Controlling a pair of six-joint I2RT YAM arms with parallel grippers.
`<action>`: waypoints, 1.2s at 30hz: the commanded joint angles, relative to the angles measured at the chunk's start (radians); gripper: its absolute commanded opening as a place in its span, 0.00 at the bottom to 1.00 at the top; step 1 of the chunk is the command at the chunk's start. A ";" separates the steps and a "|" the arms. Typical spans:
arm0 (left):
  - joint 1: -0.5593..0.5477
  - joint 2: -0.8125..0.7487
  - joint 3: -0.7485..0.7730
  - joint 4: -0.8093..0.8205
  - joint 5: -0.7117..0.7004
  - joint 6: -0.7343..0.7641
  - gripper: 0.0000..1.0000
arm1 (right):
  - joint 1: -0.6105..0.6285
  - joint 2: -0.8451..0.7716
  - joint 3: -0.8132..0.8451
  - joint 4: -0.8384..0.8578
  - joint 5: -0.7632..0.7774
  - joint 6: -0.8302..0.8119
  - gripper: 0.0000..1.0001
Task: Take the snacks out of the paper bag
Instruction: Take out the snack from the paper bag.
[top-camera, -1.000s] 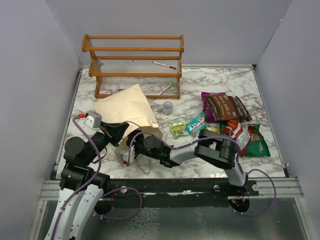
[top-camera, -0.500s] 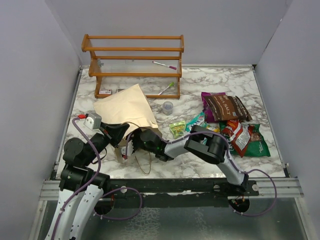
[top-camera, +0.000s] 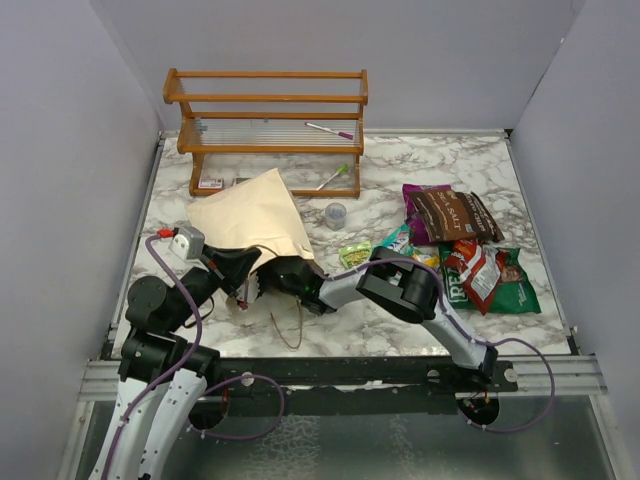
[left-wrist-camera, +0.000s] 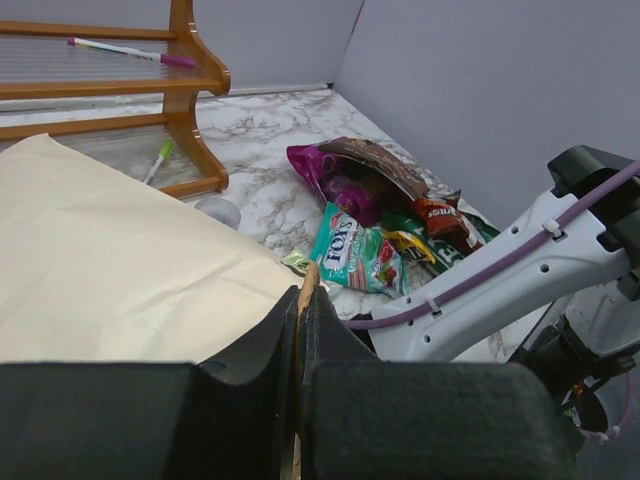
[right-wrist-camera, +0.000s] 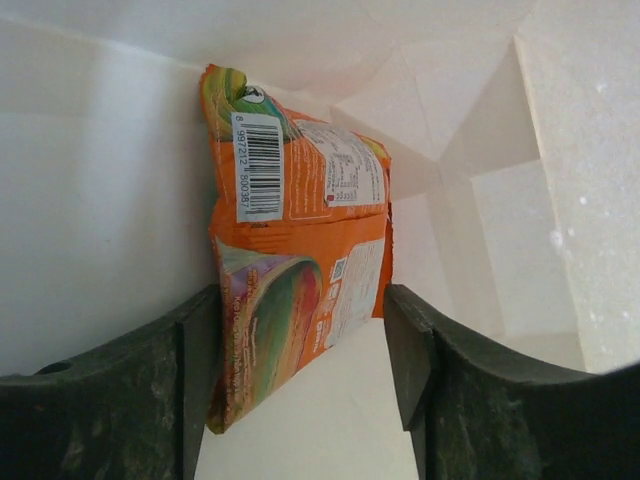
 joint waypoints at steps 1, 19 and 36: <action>-0.006 0.003 0.012 0.040 0.019 -0.001 0.00 | -0.016 0.068 0.054 -0.054 -0.016 -0.027 0.54; -0.006 0.032 0.016 0.022 -0.015 -0.003 0.00 | 0.026 -0.319 -0.261 -0.110 -0.111 0.100 0.01; -0.005 0.083 0.026 -0.003 -0.053 0.004 0.00 | 0.104 -1.153 -0.709 -0.401 -0.088 0.524 0.01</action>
